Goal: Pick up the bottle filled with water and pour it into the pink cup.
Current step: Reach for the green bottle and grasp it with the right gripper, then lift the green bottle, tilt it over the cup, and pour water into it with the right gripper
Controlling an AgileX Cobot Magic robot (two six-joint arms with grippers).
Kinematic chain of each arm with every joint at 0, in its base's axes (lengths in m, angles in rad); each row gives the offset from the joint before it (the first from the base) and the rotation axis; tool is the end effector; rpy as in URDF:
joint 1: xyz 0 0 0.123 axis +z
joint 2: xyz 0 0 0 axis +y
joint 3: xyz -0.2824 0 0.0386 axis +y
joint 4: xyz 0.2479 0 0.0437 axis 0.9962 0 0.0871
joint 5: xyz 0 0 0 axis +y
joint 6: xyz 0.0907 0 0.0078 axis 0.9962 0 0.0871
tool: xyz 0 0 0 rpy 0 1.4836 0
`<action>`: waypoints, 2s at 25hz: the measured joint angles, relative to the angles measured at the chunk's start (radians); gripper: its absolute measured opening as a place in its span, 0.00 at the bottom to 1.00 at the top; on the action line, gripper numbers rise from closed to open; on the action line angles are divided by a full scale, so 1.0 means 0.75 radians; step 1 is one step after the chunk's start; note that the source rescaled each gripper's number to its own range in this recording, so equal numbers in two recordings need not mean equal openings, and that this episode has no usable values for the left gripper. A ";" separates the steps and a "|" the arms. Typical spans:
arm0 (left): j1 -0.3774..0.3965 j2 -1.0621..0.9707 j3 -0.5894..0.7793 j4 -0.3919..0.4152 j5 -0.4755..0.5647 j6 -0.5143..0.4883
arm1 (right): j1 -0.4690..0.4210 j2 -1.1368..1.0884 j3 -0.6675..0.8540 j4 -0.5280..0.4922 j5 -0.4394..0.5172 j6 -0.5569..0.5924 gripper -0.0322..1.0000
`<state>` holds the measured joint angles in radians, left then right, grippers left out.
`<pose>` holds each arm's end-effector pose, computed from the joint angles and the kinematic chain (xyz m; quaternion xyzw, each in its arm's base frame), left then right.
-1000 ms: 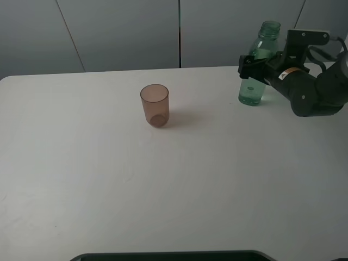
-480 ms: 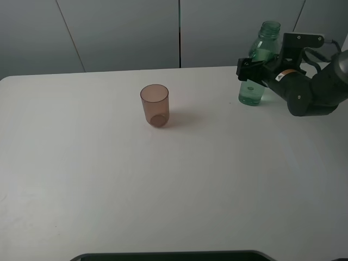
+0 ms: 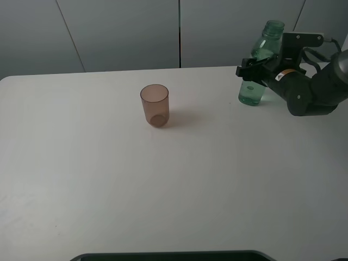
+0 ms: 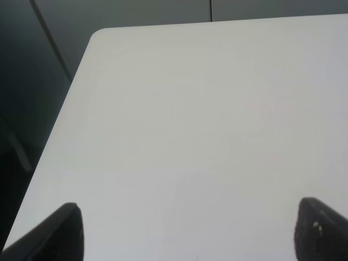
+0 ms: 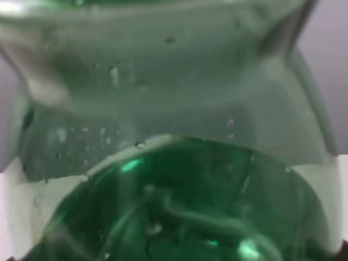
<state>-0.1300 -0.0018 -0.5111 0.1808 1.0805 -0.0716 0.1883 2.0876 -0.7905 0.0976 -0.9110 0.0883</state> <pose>-0.0060 0.0154 0.2797 0.0199 0.8513 0.0377 0.5229 0.3636 0.0622 0.0955 0.0067 0.8049 0.0687 0.5894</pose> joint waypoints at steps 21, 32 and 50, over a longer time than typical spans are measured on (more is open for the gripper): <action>0.000 0.000 0.000 0.000 0.000 0.000 | 0.000 -0.119 0.003 -0.011 0.235 -0.168 0.04; 0.000 0.000 0.000 0.000 0.000 0.000 | 0.007 -0.398 0.010 -0.103 0.390 -0.208 0.04; 0.000 0.000 0.000 0.000 0.000 0.000 | 0.411 -0.444 0.010 0.105 0.450 -0.702 0.03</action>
<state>-0.1300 -0.0018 -0.5111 0.1808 1.0805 -0.0716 0.4963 1.7543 -0.7829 0.1760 -0.5735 -0.4384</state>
